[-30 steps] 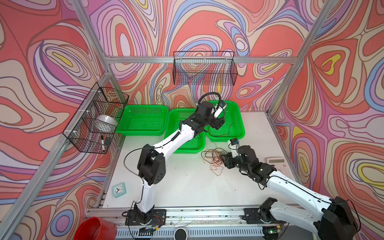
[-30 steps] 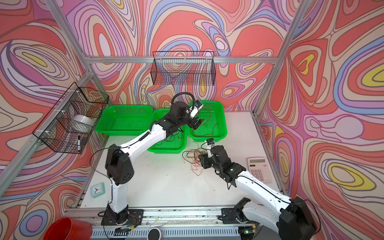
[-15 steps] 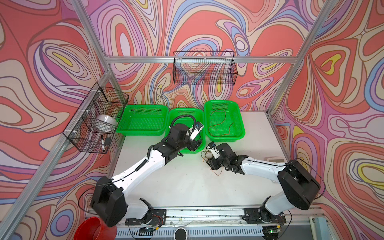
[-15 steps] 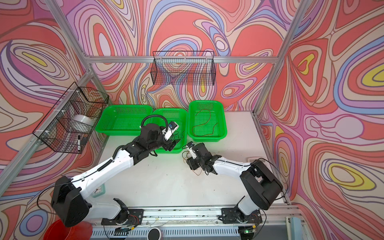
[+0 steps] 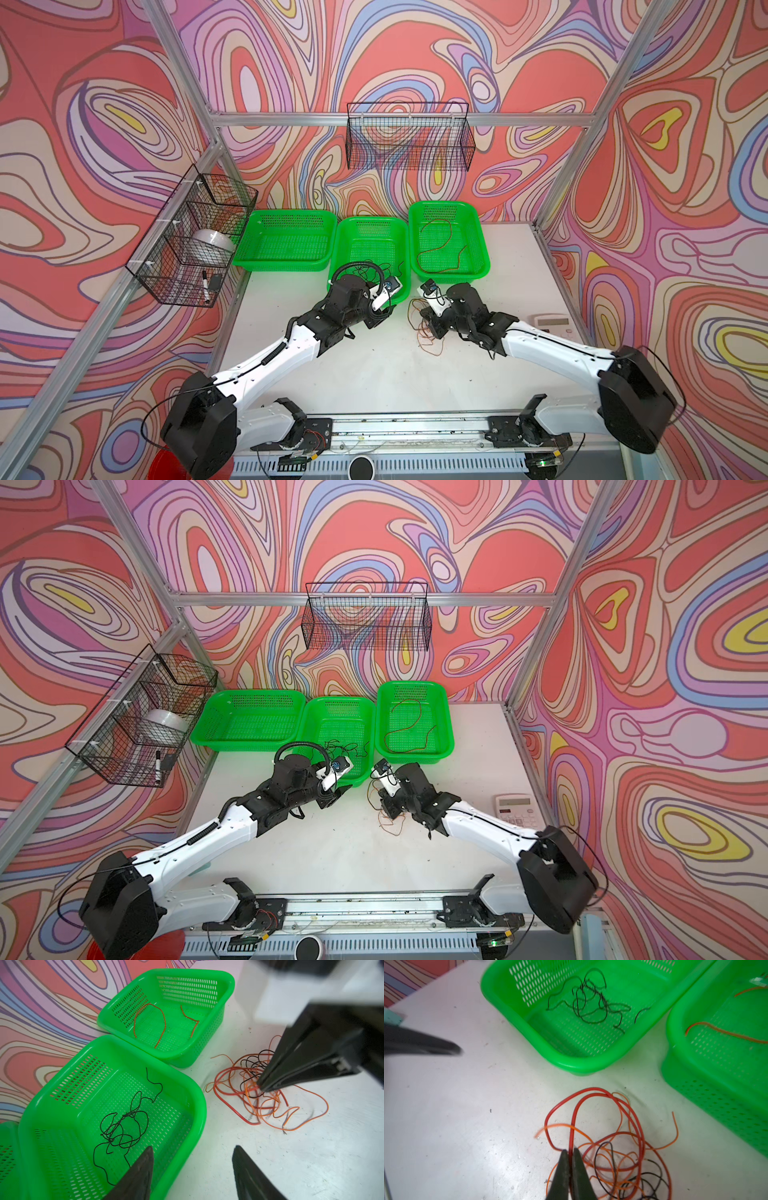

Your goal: Untangle the cables

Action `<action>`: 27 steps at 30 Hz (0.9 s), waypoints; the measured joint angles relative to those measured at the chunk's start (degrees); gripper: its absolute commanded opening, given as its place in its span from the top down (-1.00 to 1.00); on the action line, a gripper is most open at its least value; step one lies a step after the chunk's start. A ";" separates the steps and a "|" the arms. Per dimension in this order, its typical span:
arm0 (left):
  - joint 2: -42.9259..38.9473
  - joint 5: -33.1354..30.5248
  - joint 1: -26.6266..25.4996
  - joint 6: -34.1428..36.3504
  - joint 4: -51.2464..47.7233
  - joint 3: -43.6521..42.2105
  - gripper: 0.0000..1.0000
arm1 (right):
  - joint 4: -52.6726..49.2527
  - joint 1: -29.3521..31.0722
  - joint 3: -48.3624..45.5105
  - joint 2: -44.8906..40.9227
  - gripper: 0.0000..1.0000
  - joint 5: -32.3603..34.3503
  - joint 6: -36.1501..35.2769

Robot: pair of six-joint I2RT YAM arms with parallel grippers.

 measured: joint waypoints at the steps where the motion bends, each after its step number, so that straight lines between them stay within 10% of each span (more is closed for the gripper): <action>1: 0.22 0.83 0.00 0.35 0.46 -0.20 -0.28 | -0.94 0.00 0.00 -2.01 1.00 -0.09 -0.28; 19: 9.55 11.26 -1.09 -9.70 14.16 -2.27 -0.32 | -7.58 -1.90 2.91 -12.74 1.00 -6.23 -4.07; 21: 11.37 11.74 -1.57 -11.56 15.08 -1.88 -0.07 | -7.74 -1.90 2.91 -12.87 1.00 -6.45 -4.07; 24: 14.67 12.66 -2.27 -13.90 16.15 -0.24 0.93 | -7.52 -1.90 2.69 -13.51 1.00 -5.90 -3.78; 27: 15.54 12.68 -3.06 -14.53 15.50 2.12 1.00 | -6.40 -1.92 1.01 -16.04 1.00 -1.25 -1.90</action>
